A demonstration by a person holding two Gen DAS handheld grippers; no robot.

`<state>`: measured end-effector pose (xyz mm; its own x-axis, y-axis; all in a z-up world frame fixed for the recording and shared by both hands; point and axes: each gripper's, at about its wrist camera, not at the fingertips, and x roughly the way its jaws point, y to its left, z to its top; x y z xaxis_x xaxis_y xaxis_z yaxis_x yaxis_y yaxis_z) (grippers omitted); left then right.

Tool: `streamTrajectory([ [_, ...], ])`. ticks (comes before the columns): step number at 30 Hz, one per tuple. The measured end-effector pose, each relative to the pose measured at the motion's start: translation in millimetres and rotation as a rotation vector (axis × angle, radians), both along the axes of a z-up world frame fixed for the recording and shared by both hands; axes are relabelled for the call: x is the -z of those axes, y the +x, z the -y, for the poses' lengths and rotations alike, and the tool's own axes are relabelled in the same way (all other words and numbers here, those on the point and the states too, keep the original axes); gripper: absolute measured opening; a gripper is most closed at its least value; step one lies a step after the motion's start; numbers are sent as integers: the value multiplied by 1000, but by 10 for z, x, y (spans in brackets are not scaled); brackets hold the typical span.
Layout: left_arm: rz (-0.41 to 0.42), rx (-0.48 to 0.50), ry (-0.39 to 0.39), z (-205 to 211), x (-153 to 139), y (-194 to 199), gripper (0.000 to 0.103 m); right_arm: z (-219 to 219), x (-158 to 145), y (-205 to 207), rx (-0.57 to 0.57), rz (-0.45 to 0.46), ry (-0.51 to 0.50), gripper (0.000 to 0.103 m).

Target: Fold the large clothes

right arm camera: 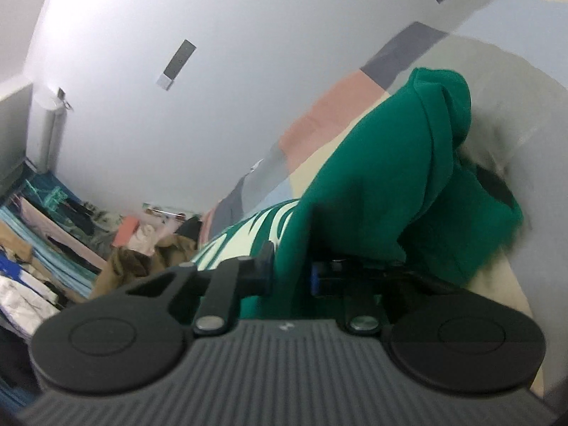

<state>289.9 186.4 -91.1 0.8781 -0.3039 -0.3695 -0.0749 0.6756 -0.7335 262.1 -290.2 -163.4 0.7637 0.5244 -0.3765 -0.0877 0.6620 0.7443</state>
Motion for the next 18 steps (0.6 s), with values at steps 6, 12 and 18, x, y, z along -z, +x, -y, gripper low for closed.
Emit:
streamTrajectory([
  [6,-132,4,60,68,406,168,13,-25,381,152,-9,-103,-25,22],
  [12,-165,-11,-10,64,451,-13,14,9,440,-56,22,-141,11,24],
  [18,-193,-4,-117,8,412,-211,84,80,429,-310,12,-190,104,27],
])
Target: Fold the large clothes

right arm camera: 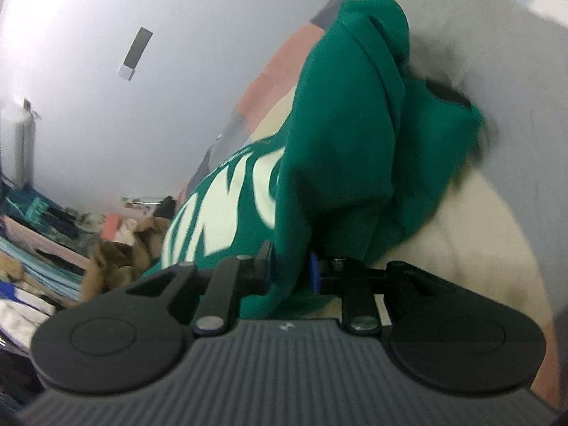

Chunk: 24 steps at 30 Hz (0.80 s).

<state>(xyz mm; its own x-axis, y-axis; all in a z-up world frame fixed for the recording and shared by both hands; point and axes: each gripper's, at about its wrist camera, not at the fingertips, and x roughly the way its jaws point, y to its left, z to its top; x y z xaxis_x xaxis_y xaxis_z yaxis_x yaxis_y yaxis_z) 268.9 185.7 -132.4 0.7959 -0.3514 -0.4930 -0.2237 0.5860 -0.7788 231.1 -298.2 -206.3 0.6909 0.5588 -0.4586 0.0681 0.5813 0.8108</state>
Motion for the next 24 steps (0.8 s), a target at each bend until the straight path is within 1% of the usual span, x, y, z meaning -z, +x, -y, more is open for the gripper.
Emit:
streamTrajectory([
  [2,-15,-8,-68,-10,61,-96,88,22,30,-62,-3,-17,40,51],
  [3,-28,-6,-102,-10,95,-120,90,3,54,-75,-1,-23,62,83],
  [4,-40,-7,-132,-1,134,-127,92,-12,100,-82,8,-33,89,95],
  [5,-53,-10,-171,0,190,-127,97,-19,157,-77,20,-53,113,93],
  [7,-69,-13,-226,1,297,-87,98,-34,280,-6,32,-98,150,94],
  [9,-86,-14,-268,8,405,-10,100,-22,379,71,67,-115,169,93],
  [11,-108,-19,-310,13,492,51,102,-17,452,189,93,-101,179,95],
  [13,-110,-34,-359,16,573,82,103,-20,472,274,116,-82,197,96],
  [17,-85,-56,-387,10,659,135,103,16,544,366,187,-55,308,96],
  [19,-69,-69,-405,-1,691,160,103,-12,563,408,187,-55,293,96],
  [22,-4,-95,-450,-42,692,168,103,-125,546,446,168,-51,183,94],
  [24,26,-104,-491,-90,680,171,103,-177,520,433,166,-48,137,92],
])
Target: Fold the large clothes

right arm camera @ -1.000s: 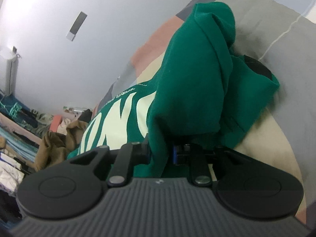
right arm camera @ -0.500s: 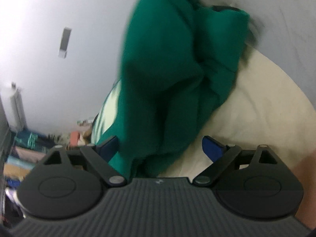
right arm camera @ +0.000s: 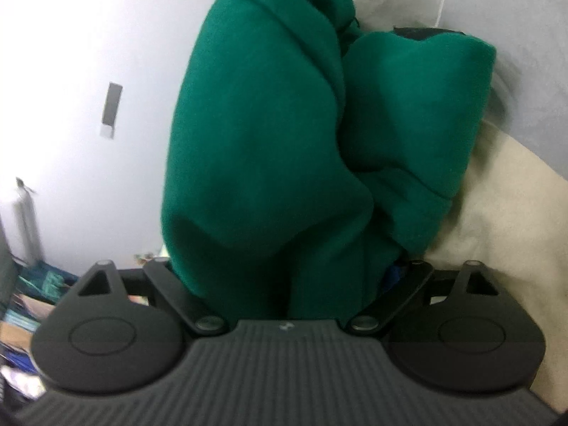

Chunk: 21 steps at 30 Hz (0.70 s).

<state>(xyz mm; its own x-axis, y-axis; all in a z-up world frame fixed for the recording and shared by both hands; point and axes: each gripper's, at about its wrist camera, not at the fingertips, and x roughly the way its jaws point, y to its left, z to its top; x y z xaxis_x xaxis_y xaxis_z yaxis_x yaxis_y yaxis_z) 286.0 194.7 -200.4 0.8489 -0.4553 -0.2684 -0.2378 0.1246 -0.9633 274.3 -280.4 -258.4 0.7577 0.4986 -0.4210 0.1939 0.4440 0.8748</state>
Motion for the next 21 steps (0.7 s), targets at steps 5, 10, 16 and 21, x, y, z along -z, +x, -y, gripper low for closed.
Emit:
streamTrajectory([
  [5,23,-70,-91,-53,29,-9,102,-136,-31,17,-7,21,-36,90],
  [10,-80,-166,-74,-26,161,19,102,-219,-73,33,-15,42,-65,90],
  [16,-130,-180,42,106,73,207,102,-129,-135,173,8,7,21,94],
  [21,-168,-157,161,132,-86,256,75,-120,-63,323,61,-36,84,97],
])
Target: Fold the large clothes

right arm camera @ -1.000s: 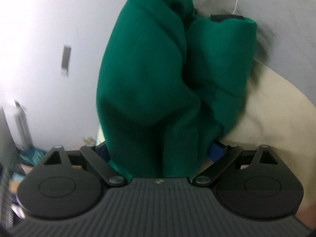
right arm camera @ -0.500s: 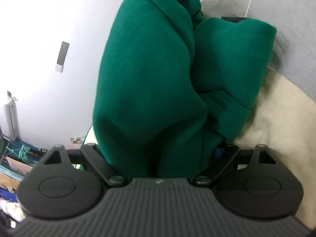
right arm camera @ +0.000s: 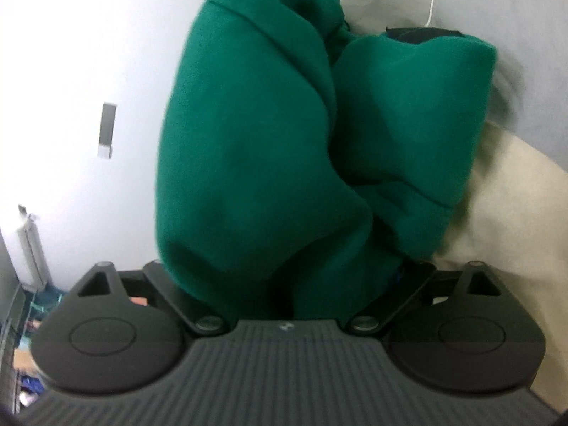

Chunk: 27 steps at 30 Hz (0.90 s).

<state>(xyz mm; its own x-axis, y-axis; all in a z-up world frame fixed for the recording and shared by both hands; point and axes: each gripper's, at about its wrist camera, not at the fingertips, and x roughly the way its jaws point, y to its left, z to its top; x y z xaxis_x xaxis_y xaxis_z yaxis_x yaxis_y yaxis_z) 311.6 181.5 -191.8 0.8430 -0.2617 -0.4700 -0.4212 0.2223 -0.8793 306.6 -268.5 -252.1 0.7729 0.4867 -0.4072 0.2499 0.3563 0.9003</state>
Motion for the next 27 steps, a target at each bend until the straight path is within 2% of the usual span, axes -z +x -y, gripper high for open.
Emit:
streamTrajectory([
  [3,20,24,59,-85,-21,-74,60,-98,-41,152,-10,-17,-57,98],
  [5,41,47,118,-61,-105,-55,55,-145,-84,202,-23,-8,-99,97],
  [7,64,69,165,-20,-182,-85,51,-166,-127,199,-44,6,-147,77],
  [10,105,111,247,48,-308,-116,47,-173,-211,196,-88,34,-201,58],
  [13,134,140,296,20,-368,-45,44,-239,-390,183,-139,79,-303,46],
  [16,148,165,320,15,-397,-121,43,-323,-584,102,-184,149,-409,39],
  [19,161,181,321,-8,-426,-160,43,-345,-780,-30,-220,211,-474,33],
  [23,175,217,344,45,-552,-383,43,-347,-979,-175,-257,240,-506,32],
  [27,202,242,355,243,-717,-641,42,-304,-970,-298,-264,232,-495,31],
])
